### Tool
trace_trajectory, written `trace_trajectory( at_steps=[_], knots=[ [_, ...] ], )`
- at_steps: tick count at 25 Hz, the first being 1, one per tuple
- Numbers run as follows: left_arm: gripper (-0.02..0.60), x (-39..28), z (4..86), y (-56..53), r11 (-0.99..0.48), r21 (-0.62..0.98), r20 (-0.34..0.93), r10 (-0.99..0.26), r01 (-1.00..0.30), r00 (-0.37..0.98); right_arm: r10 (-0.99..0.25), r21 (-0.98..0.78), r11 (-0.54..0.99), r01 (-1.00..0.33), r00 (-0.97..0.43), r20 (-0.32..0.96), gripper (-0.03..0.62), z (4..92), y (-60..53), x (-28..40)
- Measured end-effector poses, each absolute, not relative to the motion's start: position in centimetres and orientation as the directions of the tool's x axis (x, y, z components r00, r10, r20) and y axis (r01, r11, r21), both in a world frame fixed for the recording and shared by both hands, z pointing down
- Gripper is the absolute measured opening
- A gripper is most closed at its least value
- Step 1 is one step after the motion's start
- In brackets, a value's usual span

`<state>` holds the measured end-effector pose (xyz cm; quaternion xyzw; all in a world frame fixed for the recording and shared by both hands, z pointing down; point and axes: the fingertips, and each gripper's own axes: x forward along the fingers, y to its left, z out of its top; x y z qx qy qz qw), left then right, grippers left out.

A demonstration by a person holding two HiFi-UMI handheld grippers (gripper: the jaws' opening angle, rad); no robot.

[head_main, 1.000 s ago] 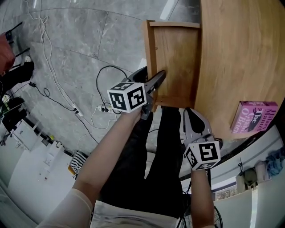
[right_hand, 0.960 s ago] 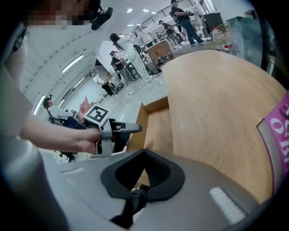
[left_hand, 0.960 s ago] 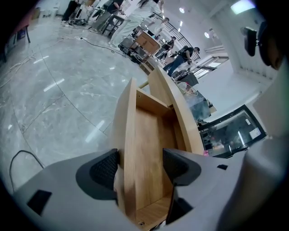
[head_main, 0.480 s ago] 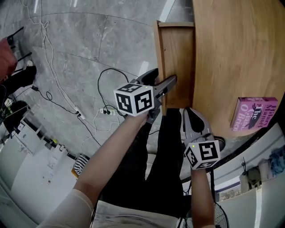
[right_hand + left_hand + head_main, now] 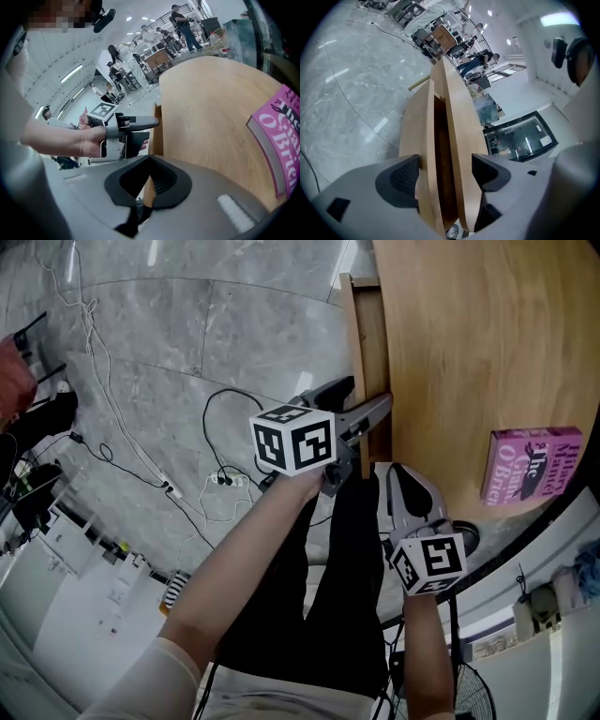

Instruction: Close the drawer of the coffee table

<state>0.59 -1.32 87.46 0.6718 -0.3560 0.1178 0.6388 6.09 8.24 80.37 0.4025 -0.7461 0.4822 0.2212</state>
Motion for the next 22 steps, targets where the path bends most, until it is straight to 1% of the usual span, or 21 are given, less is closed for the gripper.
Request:
trace_trajectory(
  at_steps=[4, 22],
  knots=[
    [0.353, 1.5, 87.1, -1.5, 0.04, 0.801, 0.577, -0.311, -0.597, 0.755, -0.391, -0.546, 0.196, -0.815, -0.575, 0.718, 0.011, 80.6, 8.8, 6.5],
    [0.362, 6.2, 86.8, -2.1, -0.025, 0.827, 0.537, -0.263, -0.562, 0.802, -0.411, -0.558, 0.162, -0.814, -0.57, 0.712, 0.011, 81.2, 8.8, 8.8]
  ],
)
